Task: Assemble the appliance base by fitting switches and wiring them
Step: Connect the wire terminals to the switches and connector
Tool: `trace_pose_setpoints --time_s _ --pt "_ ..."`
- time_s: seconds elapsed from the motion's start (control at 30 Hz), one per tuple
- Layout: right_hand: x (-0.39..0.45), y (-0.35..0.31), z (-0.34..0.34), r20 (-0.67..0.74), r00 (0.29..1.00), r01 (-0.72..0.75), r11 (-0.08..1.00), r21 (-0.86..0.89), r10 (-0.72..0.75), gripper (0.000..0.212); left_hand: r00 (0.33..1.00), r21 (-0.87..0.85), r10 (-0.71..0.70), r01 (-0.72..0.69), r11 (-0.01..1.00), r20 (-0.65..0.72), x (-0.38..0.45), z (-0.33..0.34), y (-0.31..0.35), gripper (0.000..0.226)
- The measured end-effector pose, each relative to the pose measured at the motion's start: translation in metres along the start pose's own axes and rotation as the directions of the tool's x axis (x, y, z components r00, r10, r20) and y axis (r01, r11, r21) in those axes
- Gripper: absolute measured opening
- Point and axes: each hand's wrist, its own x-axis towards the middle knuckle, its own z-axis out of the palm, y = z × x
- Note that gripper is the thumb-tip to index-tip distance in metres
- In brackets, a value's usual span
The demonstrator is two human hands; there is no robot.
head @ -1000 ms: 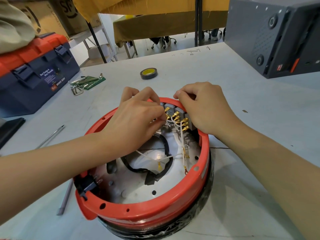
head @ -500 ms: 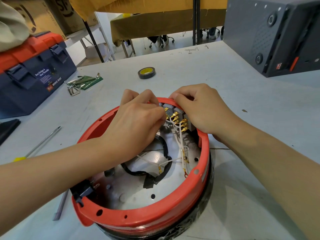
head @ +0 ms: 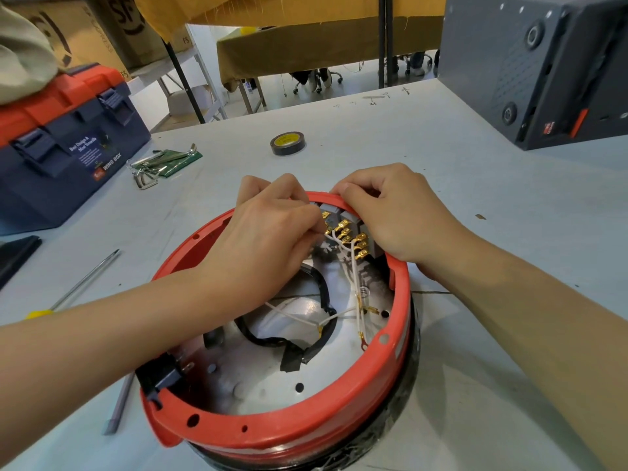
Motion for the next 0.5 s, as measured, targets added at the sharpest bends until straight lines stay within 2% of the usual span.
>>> trace_pose_setpoints --time_s 0.2,0.33,0.5 --pt "0.001 -0.001 -0.001 -0.01 1.0 0.005 1.0 -0.022 -0.005 0.027 1.0 0.013 0.022 -0.023 1.0 0.02 0.005 -0.005 -0.005 0.004" --pt "-0.001 -0.002 -0.001 -0.005 1.0 0.016 0.999 -0.037 -0.016 0.027 1.0 0.027 -0.024 0.024 0.999 0.019 0.008 -0.01 -0.007 0.017" --pt "-0.002 -0.003 -0.001 -0.001 1.0 0.008 1.0 -0.024 -0.008 0.028 0.999 0.005 -0.036 0.036 0.999 0.003 0.007 -0.011 -0.006 0.02"
